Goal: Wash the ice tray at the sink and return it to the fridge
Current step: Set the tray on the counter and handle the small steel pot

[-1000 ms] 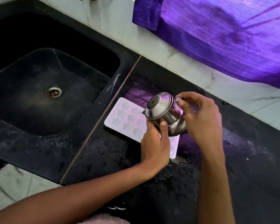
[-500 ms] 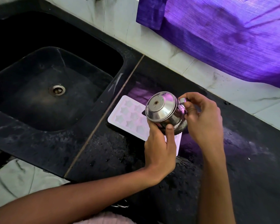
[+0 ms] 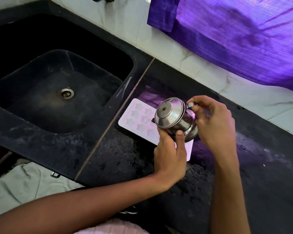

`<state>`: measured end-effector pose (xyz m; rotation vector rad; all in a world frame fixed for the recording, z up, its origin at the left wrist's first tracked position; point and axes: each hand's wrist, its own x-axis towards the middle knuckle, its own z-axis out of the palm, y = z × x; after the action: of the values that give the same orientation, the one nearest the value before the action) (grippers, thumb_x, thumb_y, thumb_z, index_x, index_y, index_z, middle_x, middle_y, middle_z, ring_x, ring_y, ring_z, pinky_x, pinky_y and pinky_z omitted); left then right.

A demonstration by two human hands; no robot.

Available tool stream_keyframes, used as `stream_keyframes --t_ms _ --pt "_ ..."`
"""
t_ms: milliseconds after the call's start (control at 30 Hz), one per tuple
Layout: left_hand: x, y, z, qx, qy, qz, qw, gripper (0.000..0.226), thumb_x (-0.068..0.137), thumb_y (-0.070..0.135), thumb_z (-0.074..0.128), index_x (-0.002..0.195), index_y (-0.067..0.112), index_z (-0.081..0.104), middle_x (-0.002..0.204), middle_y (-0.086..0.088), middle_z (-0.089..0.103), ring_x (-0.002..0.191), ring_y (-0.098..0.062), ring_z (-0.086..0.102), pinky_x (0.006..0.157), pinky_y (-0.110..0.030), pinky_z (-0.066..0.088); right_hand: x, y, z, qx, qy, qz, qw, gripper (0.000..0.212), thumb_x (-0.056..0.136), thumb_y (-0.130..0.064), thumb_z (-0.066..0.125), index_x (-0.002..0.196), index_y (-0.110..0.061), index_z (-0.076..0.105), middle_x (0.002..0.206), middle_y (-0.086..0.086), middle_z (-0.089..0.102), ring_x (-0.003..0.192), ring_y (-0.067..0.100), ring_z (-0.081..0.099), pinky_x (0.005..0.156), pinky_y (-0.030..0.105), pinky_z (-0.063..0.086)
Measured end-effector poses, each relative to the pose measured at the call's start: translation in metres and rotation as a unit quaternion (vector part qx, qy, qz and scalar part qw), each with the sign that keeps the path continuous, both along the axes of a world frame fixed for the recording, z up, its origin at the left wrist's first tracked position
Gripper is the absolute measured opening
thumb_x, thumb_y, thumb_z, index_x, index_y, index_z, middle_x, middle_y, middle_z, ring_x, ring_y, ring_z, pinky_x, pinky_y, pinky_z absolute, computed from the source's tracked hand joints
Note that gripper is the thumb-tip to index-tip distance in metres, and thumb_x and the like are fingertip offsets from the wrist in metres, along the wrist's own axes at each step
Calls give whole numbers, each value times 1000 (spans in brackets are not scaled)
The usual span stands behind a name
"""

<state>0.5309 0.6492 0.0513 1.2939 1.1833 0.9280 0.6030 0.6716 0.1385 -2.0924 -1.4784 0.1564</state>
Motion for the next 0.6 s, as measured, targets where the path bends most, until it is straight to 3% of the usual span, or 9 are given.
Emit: stream_keyframes --t_ms 167,367,500,600 --pt "-2 0 0 1 -2 -4 1000 62 87 52 30 138 17 32 122 4 61 106 -20 58 80 -26 40 -2 0 1 -3 -9 -4 1000 21 93 -17 55 86 -36 60 74 -23 58 60 2 50 59 3 37" --pt "-3 2 0 5 -6 -5 1000 65 84 54 28 136 15 34 119 4 63 103 -19 59 82 -29 43 -4 0 4 -8 -14 -10 1000 21 93 -17 55 87 -37 59 75 -23 57 65 -5 52 56 3 36" --pt "-4 3 0 8 -7 -12 1000 66 85 55 27 138 16 32 120 4 62 104 -18 59 84 -31 45 -4 1 4 -5 -16 -8 1000 23 93 -16 56 86 -38 58 75 -24 56 67 3 53 64 12 38" --pt "-4 3 1 10 -10 -13 1000 65 85 54 28 138 16 32 121 4 62 104 -17 59 84 -29 45 -4 0 5 0 -17 -5 1000 24 92 -15 56 85 -38 58 75 -30 54 69 -2 54 66 12 38"
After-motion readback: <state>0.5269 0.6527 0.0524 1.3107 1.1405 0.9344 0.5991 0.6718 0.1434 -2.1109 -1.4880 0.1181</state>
